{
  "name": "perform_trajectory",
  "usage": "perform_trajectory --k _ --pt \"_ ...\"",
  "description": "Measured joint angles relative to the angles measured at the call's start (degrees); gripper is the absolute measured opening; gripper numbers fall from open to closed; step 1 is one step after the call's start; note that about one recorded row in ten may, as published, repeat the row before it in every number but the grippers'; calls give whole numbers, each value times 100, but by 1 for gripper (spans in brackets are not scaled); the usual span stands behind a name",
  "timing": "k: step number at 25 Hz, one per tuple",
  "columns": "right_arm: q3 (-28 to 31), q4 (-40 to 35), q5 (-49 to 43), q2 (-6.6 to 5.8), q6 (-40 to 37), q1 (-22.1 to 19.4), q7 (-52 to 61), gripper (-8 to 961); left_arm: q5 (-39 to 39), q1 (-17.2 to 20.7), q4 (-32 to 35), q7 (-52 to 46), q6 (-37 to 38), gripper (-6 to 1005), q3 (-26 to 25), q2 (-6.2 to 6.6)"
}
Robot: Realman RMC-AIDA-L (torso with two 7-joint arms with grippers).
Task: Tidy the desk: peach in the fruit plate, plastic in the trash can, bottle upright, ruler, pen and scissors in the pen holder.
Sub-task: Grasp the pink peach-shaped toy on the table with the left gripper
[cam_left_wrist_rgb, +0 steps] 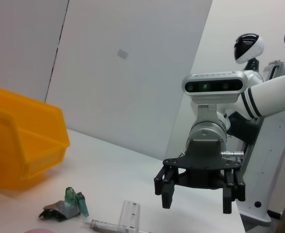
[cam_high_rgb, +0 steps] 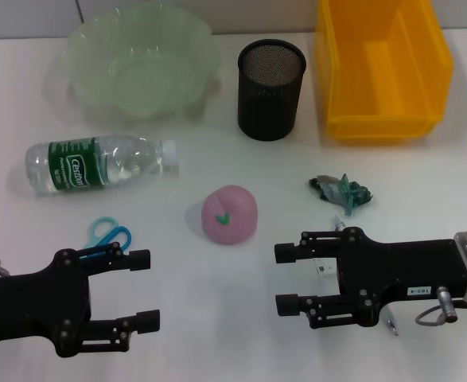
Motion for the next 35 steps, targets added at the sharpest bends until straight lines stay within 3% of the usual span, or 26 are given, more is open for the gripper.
perform_trajectory --k 18,35 --pt "0 0 19 0 3 0 2 711 -28 -7 9 36 -4 802 -30 -4" --pt "61 89 80 29 25 -69 -185 711 -36 -77 17 44 6 793 -578 -37"
